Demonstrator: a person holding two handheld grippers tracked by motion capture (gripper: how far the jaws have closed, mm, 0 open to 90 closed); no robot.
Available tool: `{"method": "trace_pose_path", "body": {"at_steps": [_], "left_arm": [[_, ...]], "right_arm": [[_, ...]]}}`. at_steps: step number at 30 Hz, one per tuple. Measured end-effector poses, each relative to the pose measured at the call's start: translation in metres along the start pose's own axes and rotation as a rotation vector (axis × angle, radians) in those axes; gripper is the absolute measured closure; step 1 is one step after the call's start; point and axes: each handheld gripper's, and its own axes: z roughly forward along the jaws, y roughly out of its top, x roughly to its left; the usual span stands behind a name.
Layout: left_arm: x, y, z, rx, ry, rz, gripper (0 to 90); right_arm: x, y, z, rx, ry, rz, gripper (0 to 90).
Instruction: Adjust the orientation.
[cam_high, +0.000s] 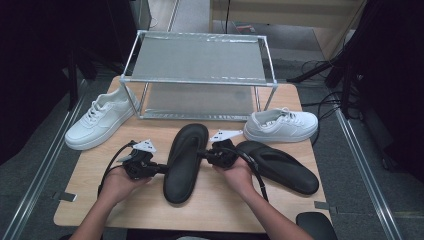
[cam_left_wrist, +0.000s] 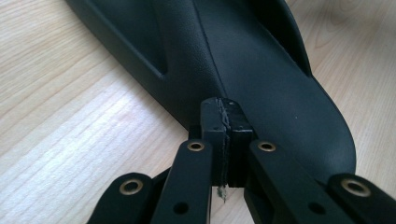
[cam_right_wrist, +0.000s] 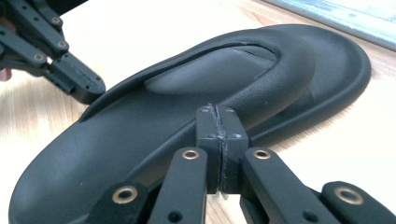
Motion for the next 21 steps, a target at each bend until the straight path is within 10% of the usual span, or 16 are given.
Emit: {"method": "trace_pose_path", "body": {"at_steps": [21], "left_arm": [[-0.0038,0.0025,0.0029,0.009,-0.013,-0.021,85.1]], "right_arm": [[-0.0008,0.0023,-0.0011,0.0,-0.046,-0.013,89.9]]}}
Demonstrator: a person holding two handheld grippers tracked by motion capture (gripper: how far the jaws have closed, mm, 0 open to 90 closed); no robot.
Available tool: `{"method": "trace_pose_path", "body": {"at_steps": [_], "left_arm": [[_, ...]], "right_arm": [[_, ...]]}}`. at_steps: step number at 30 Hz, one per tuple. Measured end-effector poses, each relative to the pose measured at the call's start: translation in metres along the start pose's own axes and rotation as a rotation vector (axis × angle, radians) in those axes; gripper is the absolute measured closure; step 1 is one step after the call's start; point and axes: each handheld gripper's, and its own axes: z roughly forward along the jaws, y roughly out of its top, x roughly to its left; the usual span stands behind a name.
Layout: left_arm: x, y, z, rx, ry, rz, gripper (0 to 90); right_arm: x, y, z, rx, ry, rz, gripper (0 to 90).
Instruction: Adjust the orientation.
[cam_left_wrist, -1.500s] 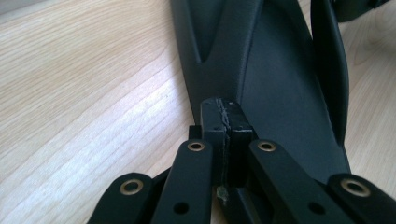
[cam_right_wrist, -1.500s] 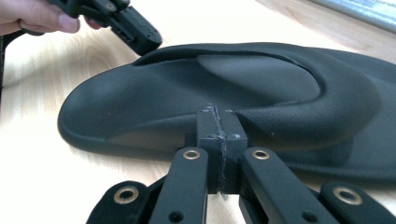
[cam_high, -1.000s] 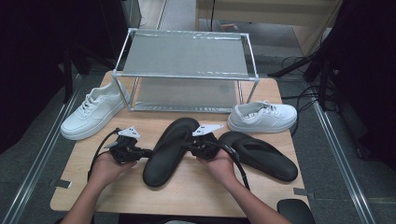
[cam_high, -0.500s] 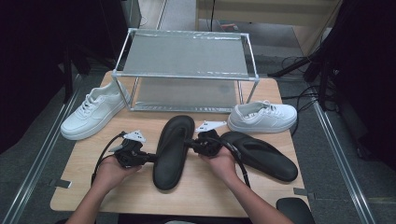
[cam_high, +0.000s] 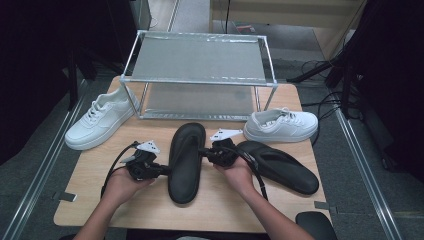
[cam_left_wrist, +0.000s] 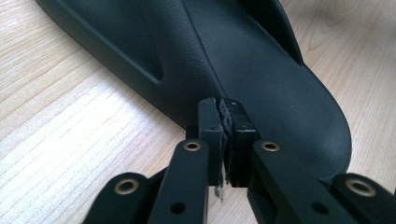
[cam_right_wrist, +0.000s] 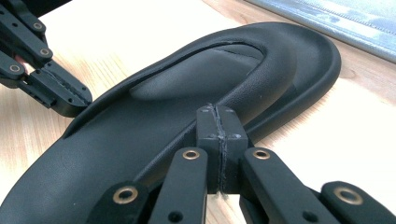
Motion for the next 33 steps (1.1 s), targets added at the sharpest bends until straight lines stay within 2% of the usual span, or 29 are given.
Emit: {"method": "trace_pose_path", "body": {"at_steps": [3,6,7,9,11,12,13,16,18,20,23,27,33], "left_arm": [[0.003,-0.001,-0.002,-0.004,0.001,-0.002,77.7],[0.004,-0.001,-0.004,-0.027,0.012,-0.018,64.8],[0.004,-0.001,-0.005,-0.038,0.015,-0.019,57.7],[0.006,-0.002,-0.008,-0.058,0.015,-0.023,54.9],[0.007,-0.003,-0.011,-0.076,0.024,-0.023,48.9],[0.009,-0.003,-0.012,-0.084,0.025,-0.021,43.6],[0.01,-0.003,-0.013,-0.095,0.023,-0.026,43.6],[0.013,-0.003,-0.016,-0.116,0.018,-0.04,39.7],[0.014,-0.002,-0.016,-0.126,0.011,-0.05,39.1],[0.015,-0.001,-0.017,-0.134,0.004,-0.053,38.1],[0.016,0.002,-0.017,-0.147,-0.002,-0.053,36.8],[0.015,0.006,-0.016,-0.141,0.016,-0.019,35.8],[0.016,0.014,-0.014,-0.137,0.018,0.005,35.9]], "right_arm": [[-0.001,0.0,-0.002,0.005,-0.005,-0.003,85.2],[-0.002,0.001,-0.005,0.015,0.014,-0.003,81.4],[-0.002,0.002,-0.007,0.012,0.032,-0.006,76.1],[-0.001,0.001,-0.008,0.012,0.042,-0.009,73.2],[-0.001,0.001,-0.011,0.016,0.052,-0.02,66.9],[-0.002,-0.001,-0.014,0.011,0.074,-0.018,61.3],[-0.002,-0.001,-0.014,0.011,0.074,-0.018,61.3],[-0.004,-0.004,-0.022,-0.014,0.102,0.002,54.0],[-0.004,-0.005,-0.028,-0.025,0.109,-0.003,52.3],[-0.005,-0.006,-0.033,-0.025,0.103,-0.022,49.8],[-0.006,-0.008,-0.042,-0.026,0.093,-0.024,47.5],[-0.006,-0.012,-0.053,-0.034,0.087,-0.037,46.9],[-0.007,-0.019,-0.068,-0.039,0.076,-0.046,47.3]]}}
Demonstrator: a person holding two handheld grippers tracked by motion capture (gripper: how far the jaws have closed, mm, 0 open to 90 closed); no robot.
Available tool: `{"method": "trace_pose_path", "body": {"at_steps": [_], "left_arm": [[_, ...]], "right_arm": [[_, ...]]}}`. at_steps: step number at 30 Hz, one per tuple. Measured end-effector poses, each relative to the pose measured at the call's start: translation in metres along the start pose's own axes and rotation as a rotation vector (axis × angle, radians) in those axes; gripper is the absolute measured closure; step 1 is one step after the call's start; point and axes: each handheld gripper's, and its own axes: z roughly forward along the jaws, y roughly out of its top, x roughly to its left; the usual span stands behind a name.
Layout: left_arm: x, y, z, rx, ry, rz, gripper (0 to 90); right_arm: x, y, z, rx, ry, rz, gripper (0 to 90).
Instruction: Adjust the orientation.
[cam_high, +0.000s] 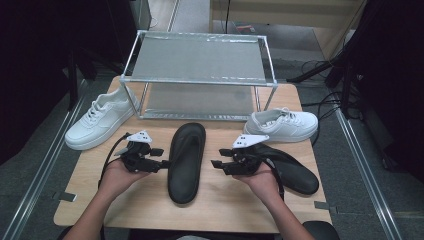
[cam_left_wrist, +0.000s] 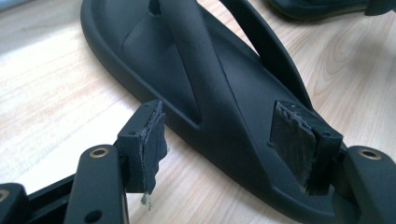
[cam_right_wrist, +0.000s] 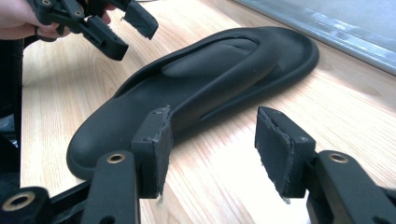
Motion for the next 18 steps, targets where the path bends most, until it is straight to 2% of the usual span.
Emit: {"method": "trace_pose_path", "body": {"at_steps": [9,18], "left_arm": [[0.002,0.013,0.005,0.002,-0.012,0.025,36.2],[0.003,0.022,0.013,0.011,-0.024,0.055,37.4]], "right_arm": [[-0.004,-0.017,-0.026,-0.02,-0.052,0.006,47.2],[-0.013,-0.033,-0.058,-0.06,-0.111,0.055,47.2]]}}
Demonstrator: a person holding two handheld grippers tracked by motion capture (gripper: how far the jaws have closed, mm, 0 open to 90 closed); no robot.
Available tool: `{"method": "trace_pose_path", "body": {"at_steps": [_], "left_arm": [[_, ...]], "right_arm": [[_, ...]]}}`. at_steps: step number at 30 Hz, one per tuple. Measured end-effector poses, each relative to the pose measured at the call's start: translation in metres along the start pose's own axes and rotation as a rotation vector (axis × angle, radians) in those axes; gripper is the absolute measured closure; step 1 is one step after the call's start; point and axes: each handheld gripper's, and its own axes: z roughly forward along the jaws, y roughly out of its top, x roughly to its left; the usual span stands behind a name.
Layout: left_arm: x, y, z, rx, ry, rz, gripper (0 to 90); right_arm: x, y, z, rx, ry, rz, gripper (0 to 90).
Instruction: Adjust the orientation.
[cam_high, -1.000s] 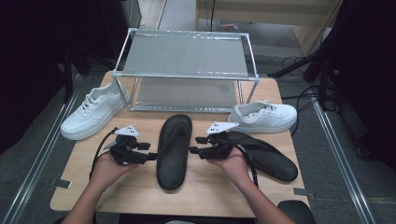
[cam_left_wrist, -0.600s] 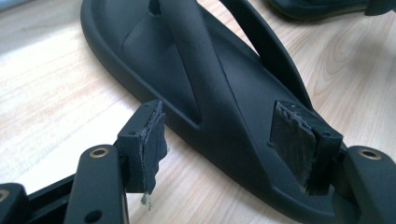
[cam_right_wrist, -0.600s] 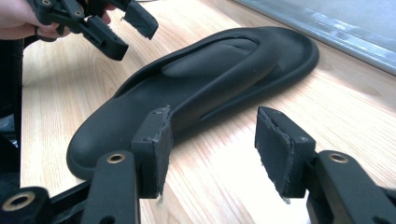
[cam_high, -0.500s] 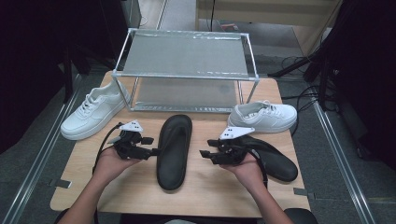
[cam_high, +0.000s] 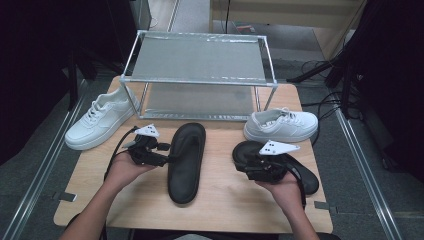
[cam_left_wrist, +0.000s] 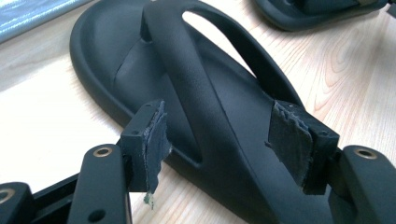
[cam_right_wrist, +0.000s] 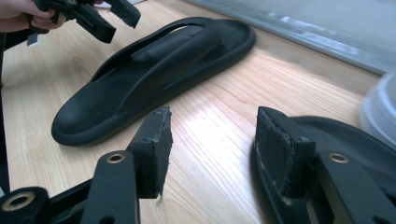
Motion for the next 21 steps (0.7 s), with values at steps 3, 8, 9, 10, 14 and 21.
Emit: {"method": "trace_pose_path", "body": {"at_steps": [3,8,9,10,14,21], "left_arm": [[0.0,0.003,0.001,-0.008,-0.005,0.004,37.5],[0.0,0.005,0.005,0.007,-0.009,0.013,37.5],[0.0,0.006,0.005,0.008,-0.01,0.017,37.6],[0.0,0.006,0.005,0.005,-0.01,0.018,37.6],[0.0,0.008,0.006,-0.003,-0.014,0.024,37.6],[0.002,0.009,0.009,-0.012,-0.024,0.019,37.8]], "right_arm": [[-0.004,-0.005,-0.009,-0.005,-0.022,0.013,47.2],[-0.009,-0.013,-0.021,-0.002,-0.053,0.012,47.3],[-0.009,-0.015,-0.023,0.0,-0.059,0.012,47.3],[-0.01,-0.017,-0.025,0.001,-0.065,0.012,47.3],[-0.014,-0.023,-0.035,-0.003,-0.088,0.011,47.4],[-0.025,-0.032,-0.047,-0.014,-0.115,0.02,48.0]]}}
